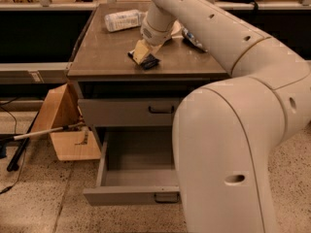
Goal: Place rxbar blueberry into middle drawer
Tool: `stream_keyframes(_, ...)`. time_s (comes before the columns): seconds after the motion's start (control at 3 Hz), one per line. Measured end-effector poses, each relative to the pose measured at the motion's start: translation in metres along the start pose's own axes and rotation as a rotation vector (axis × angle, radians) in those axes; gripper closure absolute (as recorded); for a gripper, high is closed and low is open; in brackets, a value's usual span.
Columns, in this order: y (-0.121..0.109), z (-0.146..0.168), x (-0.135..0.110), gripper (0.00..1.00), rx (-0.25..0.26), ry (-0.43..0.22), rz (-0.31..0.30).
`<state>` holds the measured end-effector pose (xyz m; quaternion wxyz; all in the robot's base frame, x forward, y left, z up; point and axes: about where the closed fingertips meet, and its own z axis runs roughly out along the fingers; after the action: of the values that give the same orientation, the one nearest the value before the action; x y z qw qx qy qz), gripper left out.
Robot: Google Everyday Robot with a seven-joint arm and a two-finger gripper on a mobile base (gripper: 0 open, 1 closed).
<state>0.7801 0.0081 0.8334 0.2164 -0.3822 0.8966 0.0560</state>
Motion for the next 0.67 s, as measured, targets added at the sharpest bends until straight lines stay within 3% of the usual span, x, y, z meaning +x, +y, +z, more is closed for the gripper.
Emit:
stream_keyframes(0.33,0.0,-0.013,0.004,1.0,-0.011,-0.045,-0.071)
stream_keyframes(0.67,0.006,-0.058,0.023,1.0,-0.073,-0.185,-0.24)
